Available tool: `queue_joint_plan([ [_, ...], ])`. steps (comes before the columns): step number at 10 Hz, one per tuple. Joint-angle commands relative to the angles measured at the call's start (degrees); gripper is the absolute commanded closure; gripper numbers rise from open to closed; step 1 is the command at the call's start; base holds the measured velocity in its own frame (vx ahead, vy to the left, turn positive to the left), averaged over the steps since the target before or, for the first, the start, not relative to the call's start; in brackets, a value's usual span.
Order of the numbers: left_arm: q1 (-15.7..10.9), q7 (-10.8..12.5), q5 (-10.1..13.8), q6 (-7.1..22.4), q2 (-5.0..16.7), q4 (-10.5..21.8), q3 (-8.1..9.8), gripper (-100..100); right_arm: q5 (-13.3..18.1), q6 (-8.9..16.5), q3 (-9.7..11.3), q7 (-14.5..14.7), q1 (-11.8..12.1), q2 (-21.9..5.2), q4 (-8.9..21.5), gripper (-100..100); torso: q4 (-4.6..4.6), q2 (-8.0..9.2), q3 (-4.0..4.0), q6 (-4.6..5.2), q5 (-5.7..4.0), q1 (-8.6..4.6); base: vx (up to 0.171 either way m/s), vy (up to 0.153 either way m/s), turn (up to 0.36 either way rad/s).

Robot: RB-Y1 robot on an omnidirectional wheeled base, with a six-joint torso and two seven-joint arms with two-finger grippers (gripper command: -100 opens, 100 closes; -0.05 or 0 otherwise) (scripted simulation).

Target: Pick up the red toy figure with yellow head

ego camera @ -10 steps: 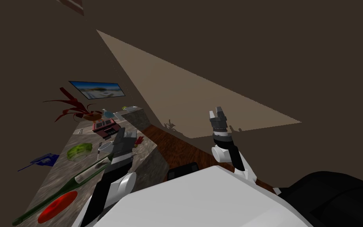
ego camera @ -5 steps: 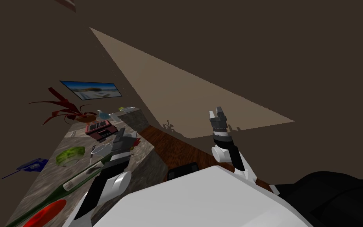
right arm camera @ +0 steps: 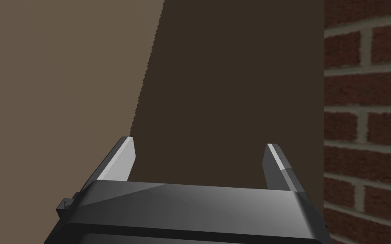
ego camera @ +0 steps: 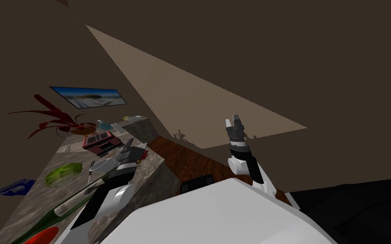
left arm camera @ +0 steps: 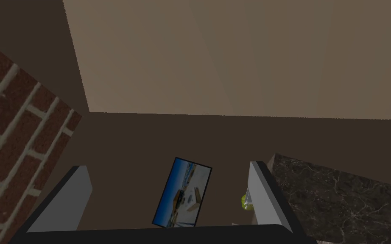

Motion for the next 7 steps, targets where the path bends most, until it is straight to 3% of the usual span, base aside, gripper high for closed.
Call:
queue_joint_plan([
  [1, -0.8, 2.9, 2.9, 2.8, 2.8, 2.0, 0.52, -100, 0.0, 0.0, 0.0, 0.0, 0.0, 0.0, 0.0, 0, 0.00, 0.00, 0.00, 0.00, 0.00, 0.00, -0.009, 0.017, -0.122],
  [2, -0.8, 3.5, 3.4, 2.8, 2.8, 2.0, 0.52, -100, 0.0, 0.0, 0.0, 0.0, 0.0, 0.0, 0.0, 0, 0.00, 0.02, 0.01, 0.00, 0.01, 0.03, -0.007, 0.018, -0.049],
  [4, -1.8, 7.4, 7.5, 6.2, 6.8, 4.7, 1.05, -100, 0.0, 0.0, 0.0, 0.0, 0.0, 0.0, 0.0, 0, 0.00, 0.01, 0.01, 0.00, 0.01, 0.03, -0.012, 0.025, -0.123],
  [5, -1.8, 8.2, 8.3, 6.9, 6.8, 4.7, 1.05, -100, 0.0, 0.0, 0.0, 0.0, 0.0, 0.0, 0.0, 0, 0.01, 0.03, 0.02, 0.01, 0.02, 0.08, -0.014, 0.035, -0.058],
  [6, -2.3, 10.4, 10.5, 8.8, 8.8, 6.2, 1.21, -100, 0.0, 0.0, 0.0, 0.0, 0.0, 0.0, 0.0, 0, 0.01, 0.04, 0.03, -0.03, 0.02, 0.08, -0.015, 0.032, -0.095],
  [7, -2.3, 10.7, 10.9, 9.2, 8.8, 6.2, 1.21, -100, 0.0, 0.0, 0.0, 0.0, 0.0, 0.0, 0.0, 0, 0.01, 0.04, 0.03, 0.00, 0.02, 0.09, -0.012, 0.032, -0.057],
])
